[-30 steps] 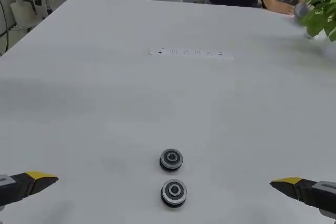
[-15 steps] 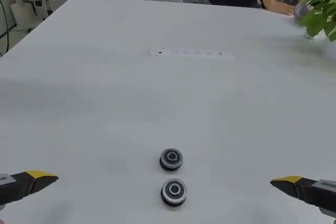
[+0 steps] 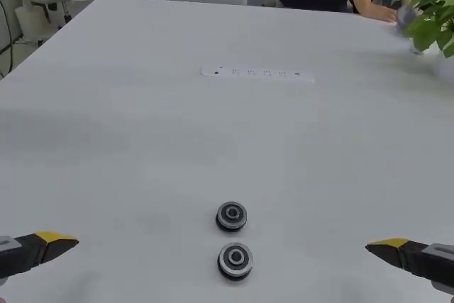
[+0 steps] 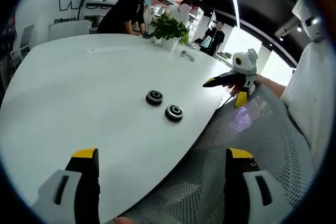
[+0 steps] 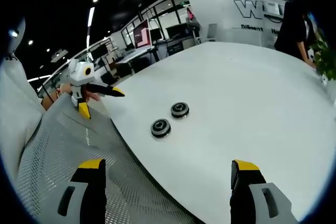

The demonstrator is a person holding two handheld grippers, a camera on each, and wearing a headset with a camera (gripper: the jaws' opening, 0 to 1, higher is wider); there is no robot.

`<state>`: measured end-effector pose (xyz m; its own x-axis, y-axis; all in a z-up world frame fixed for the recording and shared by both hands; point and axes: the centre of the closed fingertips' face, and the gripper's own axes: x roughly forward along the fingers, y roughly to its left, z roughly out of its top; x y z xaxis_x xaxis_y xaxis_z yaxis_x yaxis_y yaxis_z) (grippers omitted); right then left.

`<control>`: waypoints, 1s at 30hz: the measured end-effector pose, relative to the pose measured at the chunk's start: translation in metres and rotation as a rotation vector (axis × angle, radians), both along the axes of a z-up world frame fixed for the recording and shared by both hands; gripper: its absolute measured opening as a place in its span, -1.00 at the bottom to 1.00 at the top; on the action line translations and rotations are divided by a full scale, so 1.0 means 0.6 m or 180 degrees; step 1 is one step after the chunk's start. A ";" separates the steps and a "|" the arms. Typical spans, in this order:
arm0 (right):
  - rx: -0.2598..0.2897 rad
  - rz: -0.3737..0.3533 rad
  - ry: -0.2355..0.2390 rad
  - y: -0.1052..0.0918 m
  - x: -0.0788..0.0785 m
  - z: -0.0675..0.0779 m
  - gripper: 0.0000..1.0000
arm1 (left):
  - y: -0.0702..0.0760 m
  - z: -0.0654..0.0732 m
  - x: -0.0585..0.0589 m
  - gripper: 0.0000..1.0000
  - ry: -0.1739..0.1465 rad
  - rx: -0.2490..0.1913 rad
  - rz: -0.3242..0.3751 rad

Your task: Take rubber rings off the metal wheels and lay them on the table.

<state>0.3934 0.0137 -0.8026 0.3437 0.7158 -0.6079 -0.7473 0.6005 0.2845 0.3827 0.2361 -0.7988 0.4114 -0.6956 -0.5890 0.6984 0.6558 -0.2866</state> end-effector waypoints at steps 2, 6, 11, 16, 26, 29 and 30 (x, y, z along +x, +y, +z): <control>-0.0009 0.0009 -0.0001 0.000 0.000 -0.001 0.98 | 0.000 -0.001 -0.001 0.99 0.0000 0.0012 -0.0013; -0.0023 0.0017 -0.0004 0.000 -0.001 -0.001 0.98 | 0.000 -0.001 -0.002 0.99 -0.0002 0.0031 -0.0034; -0.0026 0.0018 0.0003 0.000 0.000 -0.002 0.98 | 0.001 0.000 -0.001 0.99 -0.0010 0.0029 -0.0029; -0.0004 -0.0011 0.0004 0.001 0.001 0.001 0.98 | 0.003 0.000 0.000 0.99 -0.0021 0.0035 -0.0019; -0.0004 -0.0016 0.0003 0.003 0.002 0.002 0.98 | 0.004 0.001 0.001 0.99 -0.0024 0.0047 -0.0022; 0.0006 -0.0023 0.0002 0.004 0.003 0.002 0.98 | 0.004 0.001 0.002 0.99 -0.0028 0.0046 -0.0015; 0.0008 -0.0026 0.0001 0.004 0.003 0.002 0.98 | 0.004 0.002 0.002 0.99 -0.0033 0.0043 -0.0018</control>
